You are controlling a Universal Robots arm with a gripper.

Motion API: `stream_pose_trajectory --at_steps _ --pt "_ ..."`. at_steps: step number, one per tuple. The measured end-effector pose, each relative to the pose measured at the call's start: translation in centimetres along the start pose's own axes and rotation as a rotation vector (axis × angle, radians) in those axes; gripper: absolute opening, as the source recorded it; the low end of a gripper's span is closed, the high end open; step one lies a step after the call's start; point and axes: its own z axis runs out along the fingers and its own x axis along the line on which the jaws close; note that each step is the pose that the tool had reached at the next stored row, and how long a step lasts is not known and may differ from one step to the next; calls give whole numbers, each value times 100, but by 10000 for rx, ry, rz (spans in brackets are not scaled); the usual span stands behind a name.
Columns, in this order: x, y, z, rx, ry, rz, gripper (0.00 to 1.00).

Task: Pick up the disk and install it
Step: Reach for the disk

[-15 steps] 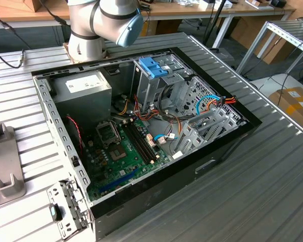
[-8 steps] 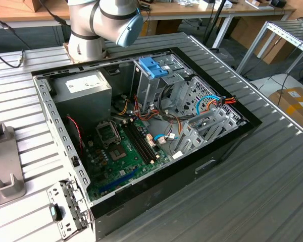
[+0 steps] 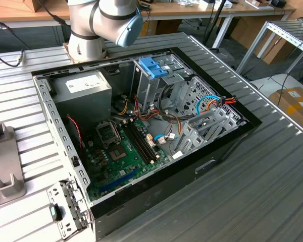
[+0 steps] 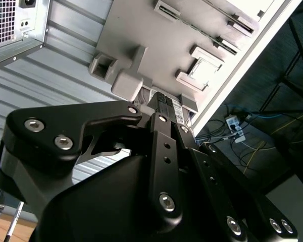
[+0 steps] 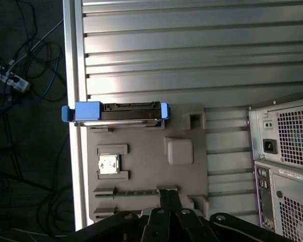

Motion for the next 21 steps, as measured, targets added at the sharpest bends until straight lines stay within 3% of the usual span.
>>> stream_pose_trajectory --at_steps 8,21 --pt "87 -7 1 0 1 0 10" --pt "160 -12 3 0 0 0 10"
